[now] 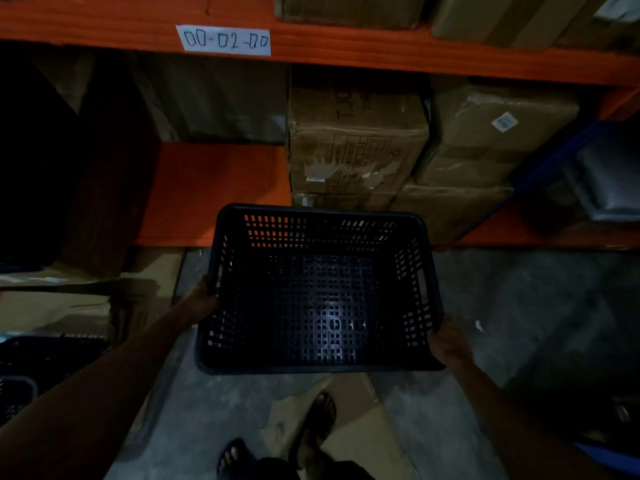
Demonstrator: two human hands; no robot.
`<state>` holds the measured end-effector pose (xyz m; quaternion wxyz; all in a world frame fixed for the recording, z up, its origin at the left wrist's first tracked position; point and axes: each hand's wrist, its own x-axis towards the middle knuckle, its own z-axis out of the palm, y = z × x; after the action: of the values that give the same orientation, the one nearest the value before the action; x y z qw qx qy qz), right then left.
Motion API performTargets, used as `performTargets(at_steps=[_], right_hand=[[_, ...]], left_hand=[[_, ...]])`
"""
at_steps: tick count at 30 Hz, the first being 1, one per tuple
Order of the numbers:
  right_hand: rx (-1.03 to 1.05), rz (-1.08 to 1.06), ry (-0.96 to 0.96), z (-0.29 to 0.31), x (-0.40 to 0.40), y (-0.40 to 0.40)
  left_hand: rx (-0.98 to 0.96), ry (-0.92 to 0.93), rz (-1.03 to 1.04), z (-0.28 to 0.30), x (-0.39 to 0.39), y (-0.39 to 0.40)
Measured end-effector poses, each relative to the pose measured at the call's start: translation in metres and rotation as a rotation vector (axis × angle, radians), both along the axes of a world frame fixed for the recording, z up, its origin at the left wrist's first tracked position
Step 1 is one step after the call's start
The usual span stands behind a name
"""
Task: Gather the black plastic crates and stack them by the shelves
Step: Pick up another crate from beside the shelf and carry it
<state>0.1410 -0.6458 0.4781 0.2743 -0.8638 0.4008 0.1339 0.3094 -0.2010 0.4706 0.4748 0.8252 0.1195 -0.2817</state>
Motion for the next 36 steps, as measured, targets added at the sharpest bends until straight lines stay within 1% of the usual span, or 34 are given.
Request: performTargets(at_steps=[1,2,4,5,6,9,11,12,14,17,20,23,25,27,29,31,34,36], right_hand=[[-0.017,0.003,0.001,0.000,0.002,0.000],[-0.033,0.008,0.005,0.000,0.004,-0.001],[-0.036,0.012,0.025,0.001,0.010,-0.004],[-0.031,0.010,0.029,0.002,0.013,-0.005],[-0.032,0.011,0.033,0.003,0.013,-0.006],[-0.091,0.031,0.069,0.001,0.012,-0.004],[-0.114,0.031,0.073,-0.001,0.011,-0.001],[-0.099,0.026,0.073,-0.002,0.011,-0.001],[-0.056,0.022,0.071,-0.004,0.012,-0.004],[-0.063,0.015,0.048,-0.007,0.011,-0.007],[-0.169,0.027,-0.005,-0.010,0.006,-0.002],[-0.247,0.087,-0.005,-0.013,-0.001,-0.002],[-0.203,0.090,-0.007,-0.015,-0.004,-0.005],[-0.099,0.071,-0.003,-0.017,-0.007,-0.005],[-0.069,0.055,-0.019,-0.019,-0.010,-0.002],[-0.130,0.068,-0.041,-0.018,-0.010,-0.001],[-0.216,0.156,0.021,-0.012,-0.002,-0.009],[-0.269,0.178,0.023,-0.010,0.001,-0.012]], left_hand=[[0.024,-0.006,0.007,0.005,-0.004,-0.001],[0.027,-0.060,0.013,0.002,-0.006,-0.002],[0.081,-0.196,-0.038,0.003,-0.010,-0.007],[0.134,-0.242,-0.072,0.005,-0.010,-0.009],[0.165,-0.250,-0.091,0.003,-0.010,-0.009],[0.226,-0.126,-0.062,-0.001,-0.011,-0.006],[0.341,-0.071,-0.003,0.000,-0.016,-0.008],[0.411,-0.066,0.028,0.000,-0.019,-0.010],[0.470,-0.082,0.075,0.001,-0.021,-0.014],[0.503,-0.095,0.088,0.002,-0.018,-0.014],[0.527,-0.128,0.059,0.005,-0.018,-0.016],[0.558,-0.183,0.063,0.008,-0.025,-0.019],[0.543,-0.217,0.042,0.012,-0.031,-0.020],[0.538,-0.256,-0.002,0.016,-0.035,-0.021],[0.593,-0.281,-0.050,0.019,-0.041,-0.024],[0.626,-0.281,-0.070,0.022,-0.044,-0.027],[0.635,-0.282,-0.089,0.024,-0.042,-0.033],[0.652,-0.287,-0.097,0.025,-0.039,-0.035]])
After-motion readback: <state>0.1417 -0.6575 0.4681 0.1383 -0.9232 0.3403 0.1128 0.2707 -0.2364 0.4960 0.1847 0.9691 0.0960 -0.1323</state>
